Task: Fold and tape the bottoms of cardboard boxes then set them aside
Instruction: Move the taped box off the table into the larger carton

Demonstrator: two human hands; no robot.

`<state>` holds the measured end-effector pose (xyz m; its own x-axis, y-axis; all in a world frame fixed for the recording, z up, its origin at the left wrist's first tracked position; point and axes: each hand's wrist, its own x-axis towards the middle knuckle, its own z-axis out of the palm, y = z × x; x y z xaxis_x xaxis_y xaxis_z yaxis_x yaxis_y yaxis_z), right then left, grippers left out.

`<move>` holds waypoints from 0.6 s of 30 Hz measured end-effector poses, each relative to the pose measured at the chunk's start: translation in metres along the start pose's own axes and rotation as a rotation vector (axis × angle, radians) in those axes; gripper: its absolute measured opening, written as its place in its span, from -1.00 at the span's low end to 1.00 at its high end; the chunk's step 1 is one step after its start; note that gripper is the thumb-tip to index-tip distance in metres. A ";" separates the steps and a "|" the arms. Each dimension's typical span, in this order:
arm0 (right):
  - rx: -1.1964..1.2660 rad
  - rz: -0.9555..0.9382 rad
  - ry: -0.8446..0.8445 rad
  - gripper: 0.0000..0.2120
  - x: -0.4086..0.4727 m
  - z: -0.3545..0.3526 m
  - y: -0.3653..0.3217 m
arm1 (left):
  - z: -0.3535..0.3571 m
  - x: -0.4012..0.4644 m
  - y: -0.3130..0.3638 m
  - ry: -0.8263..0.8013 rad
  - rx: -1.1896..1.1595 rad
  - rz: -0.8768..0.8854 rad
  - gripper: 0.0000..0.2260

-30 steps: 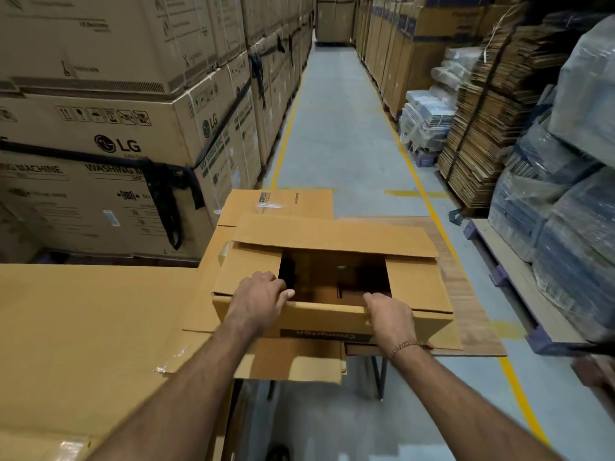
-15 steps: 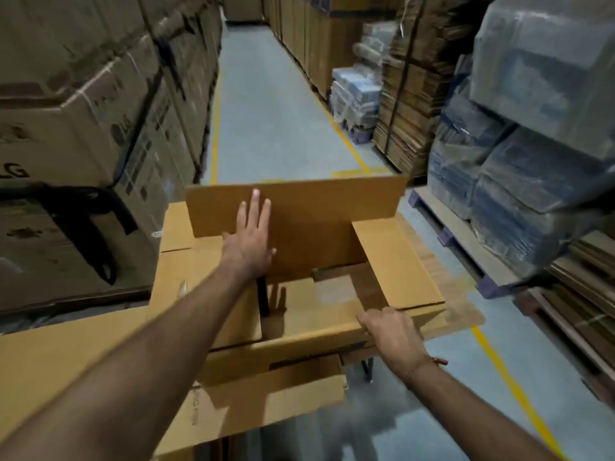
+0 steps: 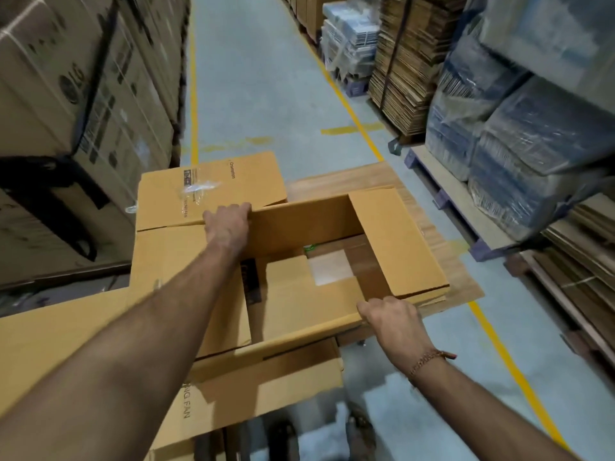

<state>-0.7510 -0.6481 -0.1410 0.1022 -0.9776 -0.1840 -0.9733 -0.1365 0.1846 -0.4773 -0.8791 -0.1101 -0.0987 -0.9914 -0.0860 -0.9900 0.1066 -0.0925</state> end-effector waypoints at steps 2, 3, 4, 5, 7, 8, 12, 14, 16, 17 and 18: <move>-0.023 0.011 -0.002 -0.64 0.003 -0.001 0.001 | -0.002 0.004 -0.002 -0.012 -0.041 -0.006 -0.80; -0.025 0.018 -0.011 -0.65 0.004 -0.003 0.001 | -0.002 0.005 -0.003 -0.022 -0.053 -0.008 -0.80; -0.035 0.017 -0.022 -0.67 0.004 -0.007 0.000 | -0.003 0.005 -0.002 -0.031 -0.038 -0.010 -0.81; -0.041 0.006 -0.038 -0.70 0.004 -0.012 0.000 | -0.003 0.004 -0.001 -0.036 0.001 -0.012 -0.82; -0.059 -0.043 -0.075 -0.75 0.005 -0.018 0.001 | 0.001 0.001 0.006 -0.052 0.095 -0.042 -0.80; -0.067 -0.080 -0.086 -0.76 0.005 -0.020 0.003 | 0.003 -0.002 0.010 -0.058 0.122 -0.066 -0.70; 0.046 -0.143 -0.028 -0.45 0.009 -0.021 0.010 | -0.001 -0.031 0.021 -0.071 0.215 -0.131 -0.06; 0.162 -0.102 0.003 -0.09 0.011 -0.027 0.008 | -0.014 -0.048 0.019 -0.034 0.201 -0.159 0.01; 0.167 -0.044 0.042 -0.18 0.019 -0.038 0.007 | -0.032 -0.060 0.006 -0.038 0.160 -0.174 -0.04; 0.144 -0.016 0.047 -0.26 0.023 -0.040 0.005 | -0.043 -0.066 -0.002 -0.045 0.124 -0.196 -0.09; 0.107 0.022 0.043 -0.34 0.025 -0.044 0.002 | -0.056 -0.072 -0.010 -0.042 0.068 -0.235 -0.14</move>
<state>-0.7417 -0.6796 -0.1025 0.0872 -0.9864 -0.1394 -0.9916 -0.0994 0.0833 -0.4656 -0.8133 -0.0473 0.1391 -0.9857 -0.0955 -0.9760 -0.1202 -0.1813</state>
